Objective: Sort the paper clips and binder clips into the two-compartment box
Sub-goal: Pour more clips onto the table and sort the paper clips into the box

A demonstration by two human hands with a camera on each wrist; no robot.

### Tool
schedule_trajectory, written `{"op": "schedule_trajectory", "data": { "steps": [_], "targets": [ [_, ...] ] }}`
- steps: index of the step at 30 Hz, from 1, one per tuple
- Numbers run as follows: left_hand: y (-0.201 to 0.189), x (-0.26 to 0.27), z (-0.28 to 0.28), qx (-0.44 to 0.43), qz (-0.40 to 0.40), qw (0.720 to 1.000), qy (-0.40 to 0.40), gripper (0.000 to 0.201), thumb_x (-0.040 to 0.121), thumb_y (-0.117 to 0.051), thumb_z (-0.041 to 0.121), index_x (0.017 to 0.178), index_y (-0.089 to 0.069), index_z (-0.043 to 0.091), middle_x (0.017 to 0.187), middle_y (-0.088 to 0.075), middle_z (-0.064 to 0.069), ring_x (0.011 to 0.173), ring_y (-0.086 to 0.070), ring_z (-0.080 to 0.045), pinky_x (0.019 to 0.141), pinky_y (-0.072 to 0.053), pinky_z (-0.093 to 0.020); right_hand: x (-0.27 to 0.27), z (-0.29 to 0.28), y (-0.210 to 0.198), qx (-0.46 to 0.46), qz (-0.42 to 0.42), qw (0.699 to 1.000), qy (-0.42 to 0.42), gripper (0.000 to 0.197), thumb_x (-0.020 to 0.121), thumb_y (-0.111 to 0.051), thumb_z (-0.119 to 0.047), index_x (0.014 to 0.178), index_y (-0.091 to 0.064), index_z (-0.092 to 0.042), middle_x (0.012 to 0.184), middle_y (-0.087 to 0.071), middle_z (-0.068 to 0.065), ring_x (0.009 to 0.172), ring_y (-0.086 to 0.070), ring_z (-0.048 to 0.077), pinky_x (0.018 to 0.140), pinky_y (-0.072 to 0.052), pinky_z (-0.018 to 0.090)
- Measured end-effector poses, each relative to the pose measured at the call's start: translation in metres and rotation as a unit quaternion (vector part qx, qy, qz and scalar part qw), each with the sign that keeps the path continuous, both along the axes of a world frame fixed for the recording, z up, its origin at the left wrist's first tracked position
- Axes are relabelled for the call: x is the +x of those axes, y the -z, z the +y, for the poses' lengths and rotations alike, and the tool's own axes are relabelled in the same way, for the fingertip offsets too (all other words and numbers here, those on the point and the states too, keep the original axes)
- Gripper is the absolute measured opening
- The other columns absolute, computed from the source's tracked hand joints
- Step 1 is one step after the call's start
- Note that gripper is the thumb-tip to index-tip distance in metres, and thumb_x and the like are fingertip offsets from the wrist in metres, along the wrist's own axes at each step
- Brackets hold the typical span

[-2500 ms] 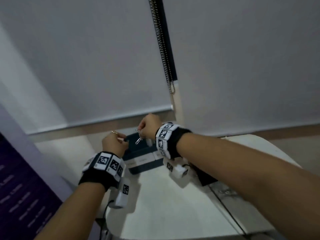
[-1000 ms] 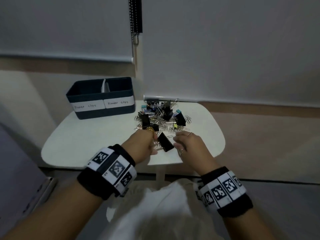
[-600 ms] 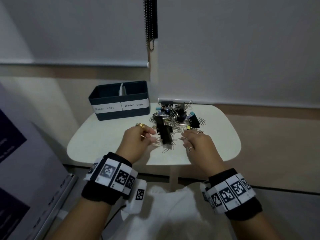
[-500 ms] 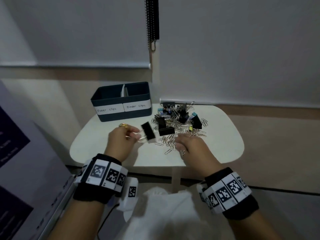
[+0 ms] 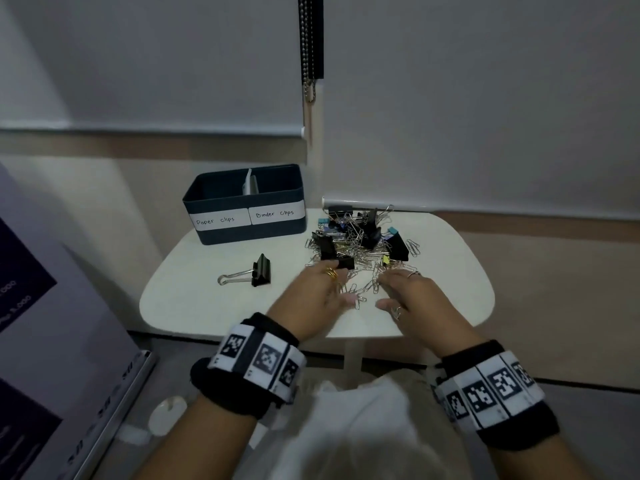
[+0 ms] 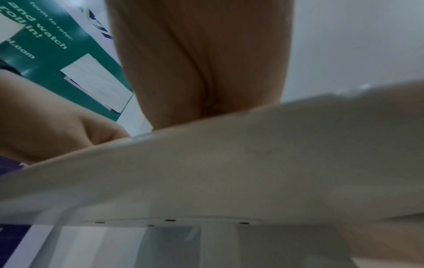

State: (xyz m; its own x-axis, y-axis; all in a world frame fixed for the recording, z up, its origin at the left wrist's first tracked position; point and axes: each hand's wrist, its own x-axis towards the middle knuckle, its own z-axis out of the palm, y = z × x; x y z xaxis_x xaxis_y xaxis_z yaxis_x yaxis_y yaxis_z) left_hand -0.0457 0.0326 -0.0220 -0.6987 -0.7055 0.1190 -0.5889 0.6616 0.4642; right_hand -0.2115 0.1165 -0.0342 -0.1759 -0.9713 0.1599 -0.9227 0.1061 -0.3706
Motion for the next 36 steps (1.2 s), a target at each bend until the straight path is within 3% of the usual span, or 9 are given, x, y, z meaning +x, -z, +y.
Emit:
{"op": "schedule_trajectory", "data": {
  "steps": [2,4,6,10,14,18,25,31,36],
  "targets": [
    [0.005,-0.010,-0.001,0.008,-0.071,0.997,0.024,0.044,0.089,-0.057,0.039,0.122,-0.058,0.010,0.141,-0.044,-0.002,0.139,-0.028,-0.020,0.111,-0.027,-0.030,0.008,-0.005,0.001,-0.003,0.011,1.000,-0.008,0.030,0.089,-0.058,-0.014,0.117,-0.061,-0.003,0.123,-0.060,0.011,0.113,-0.055,0.028,0.094,-0.044,0.032],
    [0.011,-0.013,-0.004,-0.041,-0.086,0.995,0.025,0.032,0.085,-0.061,0.040,0.094,-0.062,0.010,0.103,-0.056,-0.002,0.119,-0.047,-0.025,0.093,-0.039,-0.032,0.015,-0.011,0.005,-0.008,0.023,0.999,-0.028,0.027,0.091,-0.056,-0.013,0.115,-0.063,-0.004,0.119,-0.063,0.010,0.112,-0.055,0.029,0.093,-0.045,0.035],
    [0.013,-0.011,-0.004,-0.063,-0.061,0.996,0.019,0.025,0.084,-0.063,0.036,0.085,-0.061,0.011,0.086,-0.053,0.000,0.099,-0.054,-0.024,0.078,-0.040,-0.029,0.019,-0.016,0.008,-0.005,0.029,0.999,-0.042,0.024,0.092,-0.053,-0.014,0.112,-0.064,-0.006,0.114,-0.064,0.008,0.110,-0.055,0.029,0.091,-0.046,0.036],
    [0.010,-0.005,-0.011,-0.091,-0.027,0.995,0.002,0.023,0.089,-0.060,0.019,0.109,-0.070,0.017,0.105,-0.067,-0.005,0.103,-0.060,-0.020,0.079,-0.035,-0.015,0.022,-0.020,0.008,-0.030,0.036,0.998,-0.028,0.020,0.092,-0.051,-0.010,0.100,-0.069,-0.007,0.103,-0.068,0.008,0.104,-0.056,0.027,0.084,-0.047,0.034],
    [0.006,-0.003,-0.017,-0.076,-0.003,0.997,-0.032,0.022,0.085,-0.063,0.009,0.102,-0.074,0.016,0.101,-0.073,-0.006,0.097,-0.066,-0.015,0.075,-0.033,-0.006,0.023,-0.022,0.001,-0.037,0.056,0.998,-0.013,0.023,0.090,-0.049,-0.004,0.101,-0.069,-0.010,0.103,-0.065,0.008,0.103,-0.055,0.024,0.080,-0.045,0.030],
    [-0.001,-0.008,-0.015,-0.112,-0.082,0.990,-0.016,0.029,0.085,-0.054,0.005,0.104,-0.072,0.018,0.105,-0.067,-0.006,0.099,-0.061,-0.020,0.080,-0.044,-0.021,0.025,-0.026,-0.007,-0.010,0.094,0.996,-0.004,0.025,0.085,-0.050,0.003,0.103,-0.062,-0.008,0.104,-0.062,0.009,0.101,-0.055,0.022,0.081,-0.048,0.027],
    [-0.006,-0.004,-0.018,-0.101,-0.116,0.988,0.008,0.025,0.090,-0.051,0.008,0.105,-0.070,0.011,0.112,-0.063,-0.010,0.103,-0.059,-0.023,0.091,-0.048,-0.029,0.031,-0.029,-0.016,0.001,0.092,0.995,0.033,0.020,0.083,-0.052,0.005,0.090,-0.067,-0.006,0.093,-0.067,0.012,0.090,-0.062,0.026,0.076,-0.052,0.030],
    [-0.010,-0.008,-0.011,-0.105,-0.148,0.983,-0.011,0.026,0.092,-0.048,0.017,0.103,-0.065,0.000,0.110,-0.061,-0.015,0.100,-0.061,-0.027,0.084,-0.049,-0.032,0.033,-0.035,-0.023,-0.028,0.048,0.994,0.090,0.012,0.082,-0.062,-0.001,0.083,-0.073,-0.006,0.080,-0.066,0.008,0.080,-0.060,0.019,0.075,-0.048,0.022],
    [-0.013,0.000,-0.010,-0.154,-0.154,0.976,-0.010,0.021,0.092,-0.048,0.015,0.099,-0.063,0.001,0.106,-0.060,-0.015,0.098,-0.061,-0.028,0.072,-0.041,-0.027,0.041,-0.030,-0.058,-0.100,-0.033,0.990,0.099,0.012,0.081,-0.067,-0.006,0.089,-0.076,-0.006,0.091,-0.073,0.009,0.088,-0.064,0.018,0.085,-0.048,0.020]
  ]
}}
